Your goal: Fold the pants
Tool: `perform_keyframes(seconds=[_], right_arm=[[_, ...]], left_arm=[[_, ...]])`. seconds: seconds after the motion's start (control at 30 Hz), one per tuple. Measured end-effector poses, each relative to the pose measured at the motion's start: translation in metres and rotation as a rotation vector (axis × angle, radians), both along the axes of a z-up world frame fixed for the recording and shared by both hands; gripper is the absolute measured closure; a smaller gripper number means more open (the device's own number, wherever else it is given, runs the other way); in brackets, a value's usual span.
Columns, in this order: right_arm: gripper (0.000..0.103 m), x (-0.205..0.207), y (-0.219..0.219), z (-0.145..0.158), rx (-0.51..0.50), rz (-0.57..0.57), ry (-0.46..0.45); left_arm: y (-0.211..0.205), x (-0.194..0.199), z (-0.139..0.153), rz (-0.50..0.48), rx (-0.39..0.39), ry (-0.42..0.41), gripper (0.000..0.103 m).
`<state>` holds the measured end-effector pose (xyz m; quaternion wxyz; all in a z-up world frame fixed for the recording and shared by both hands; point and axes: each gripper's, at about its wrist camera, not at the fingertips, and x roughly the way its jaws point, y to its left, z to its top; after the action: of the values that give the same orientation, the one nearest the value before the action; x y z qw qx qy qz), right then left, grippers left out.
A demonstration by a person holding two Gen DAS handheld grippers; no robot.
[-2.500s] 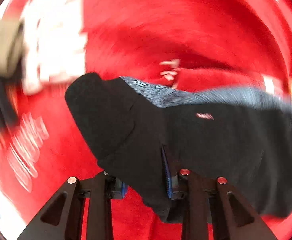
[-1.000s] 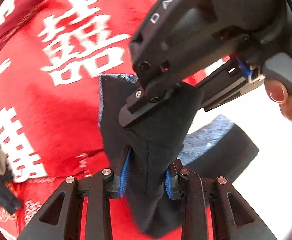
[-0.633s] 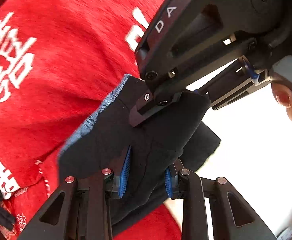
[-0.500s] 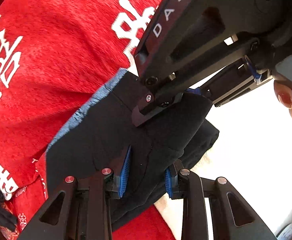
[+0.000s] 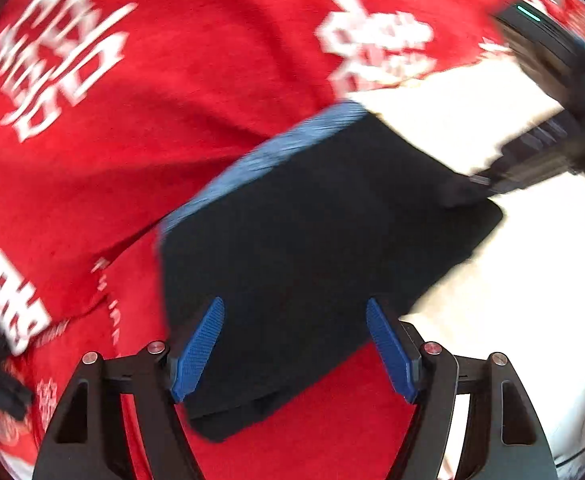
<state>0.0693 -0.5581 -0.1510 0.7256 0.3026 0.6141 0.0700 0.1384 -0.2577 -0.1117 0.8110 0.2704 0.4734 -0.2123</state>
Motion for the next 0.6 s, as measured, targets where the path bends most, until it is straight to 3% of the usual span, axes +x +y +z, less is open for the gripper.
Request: perform_keyframes(seconds=[0.17, 0.27, 0.33, 0.4, 0.5, 0.6], right_arm=[[0.075, -0.011, -0.002, 0.015, -0.181, -0.027, 0.019], [0.075, -0.022, -0.005, 0.027, -0.227, -0.049, 0.037], [0.075, -0.027, -0.004, 0.037, -0.234, -0.054, 0.025], [0.075, -0.03, 0.005, 0.049, -0.219, -0.05, -0.01], [0.075, -0.027, 0.029, 0.055, -0.205, 0.014, -0.041], [0.075, -0.019, 0.055, 0.039, -0.239, 0.093, -0.002]], left_arm=[[0.055, 0.054, -0.015, 0.212, 0.018, 0.071, 0.028], [0.071, 0.057, -0.025, 0.286, -0.007, 0.131, 0.028], [0.078, 0.055, -0.027, 0.313, -0.033, 0.157, 0.028], [0.079, 0.051, -0.031, 0.327, -0.044, 0.189, 0.014], [0.08, 0.043, -0.045, 0.355, -0.054, 0.233, 0.014], [0.077, 0.044, -0.049, 0.372, -0.068, 0.245, 0.014]])
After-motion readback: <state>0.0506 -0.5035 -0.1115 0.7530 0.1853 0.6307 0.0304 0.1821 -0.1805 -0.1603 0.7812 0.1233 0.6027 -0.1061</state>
